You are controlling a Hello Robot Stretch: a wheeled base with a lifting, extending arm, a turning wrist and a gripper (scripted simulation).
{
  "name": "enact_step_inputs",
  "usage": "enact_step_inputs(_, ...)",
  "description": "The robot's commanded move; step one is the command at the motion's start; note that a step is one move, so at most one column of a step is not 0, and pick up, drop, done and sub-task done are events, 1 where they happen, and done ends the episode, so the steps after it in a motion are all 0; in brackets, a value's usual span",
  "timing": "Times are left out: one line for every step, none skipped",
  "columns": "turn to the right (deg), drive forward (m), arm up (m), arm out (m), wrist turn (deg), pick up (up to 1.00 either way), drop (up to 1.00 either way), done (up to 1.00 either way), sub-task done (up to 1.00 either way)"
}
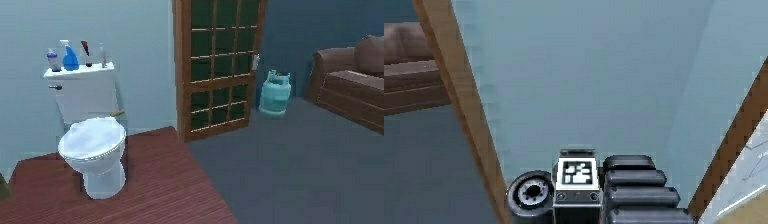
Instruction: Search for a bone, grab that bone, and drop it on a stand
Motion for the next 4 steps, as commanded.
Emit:
enact_step_inputs(0.0,0.05,0.00,0.00,0.0,0.00,0.00,0.00,0.00)
enact_step_inputs(15.0,0.00,0.00,0.00,0.0,0.00,0.00,0.00,0.00)
enact_step_inputs(0.0,0.65,0.00,0.00,0.0,0.00,0.00,0.00,0.00)
enact_step_inputs(42.0,0.00,0.00,0.00,0.0,0.00,0.00,0.00,0.00)
